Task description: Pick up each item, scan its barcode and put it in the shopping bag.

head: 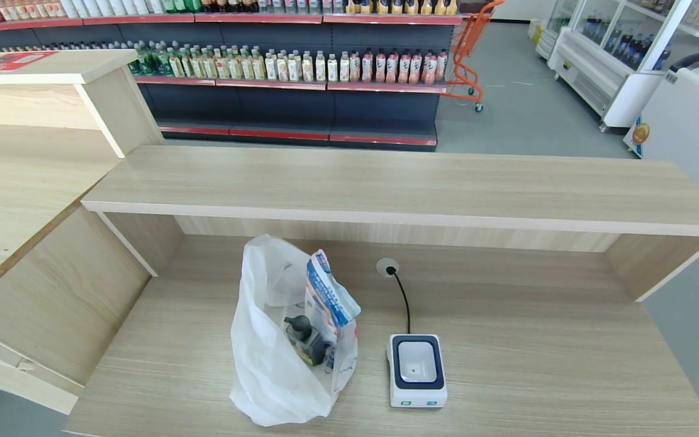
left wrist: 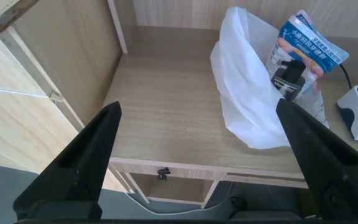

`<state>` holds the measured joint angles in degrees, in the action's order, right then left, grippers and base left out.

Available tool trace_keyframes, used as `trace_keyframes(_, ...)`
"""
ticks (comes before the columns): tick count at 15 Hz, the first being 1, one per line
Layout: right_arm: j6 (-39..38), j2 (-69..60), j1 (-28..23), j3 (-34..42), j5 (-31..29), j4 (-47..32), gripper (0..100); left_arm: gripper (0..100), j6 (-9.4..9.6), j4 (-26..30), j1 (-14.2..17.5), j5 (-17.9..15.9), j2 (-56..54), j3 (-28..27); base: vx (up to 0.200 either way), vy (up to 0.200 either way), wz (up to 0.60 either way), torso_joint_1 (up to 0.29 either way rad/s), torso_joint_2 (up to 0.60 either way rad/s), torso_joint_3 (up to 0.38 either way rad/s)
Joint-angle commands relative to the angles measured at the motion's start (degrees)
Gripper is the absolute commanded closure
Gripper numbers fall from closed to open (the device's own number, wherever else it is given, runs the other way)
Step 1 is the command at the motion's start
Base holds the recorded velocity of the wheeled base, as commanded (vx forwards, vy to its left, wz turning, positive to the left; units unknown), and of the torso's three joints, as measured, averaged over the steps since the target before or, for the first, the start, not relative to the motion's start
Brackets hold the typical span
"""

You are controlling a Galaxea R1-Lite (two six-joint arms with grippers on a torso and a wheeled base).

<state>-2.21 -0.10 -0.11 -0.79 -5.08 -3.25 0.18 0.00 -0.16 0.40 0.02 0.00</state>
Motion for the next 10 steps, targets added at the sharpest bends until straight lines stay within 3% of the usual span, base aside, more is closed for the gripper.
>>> trace_keyframes(1, 0.0, 0.2, 0.0, 0.0, 0.0, 0.0, 100, 0, -0.01, 0.0, 0.2, 0.0, 0.0, 0.0, 0.0, 0.0, 0.0, 0.0, 0.0, 0.0)
trace_keyframes(10, 0.1, 0.2, 0.0, 0.0, 0.0, 0.0, 100, 0, -0.01, 0.0, 0.1, 0.0, 0.0, 0.0, 0.0, 0.0, 0.0, 0.0, 0.0, 0.0)
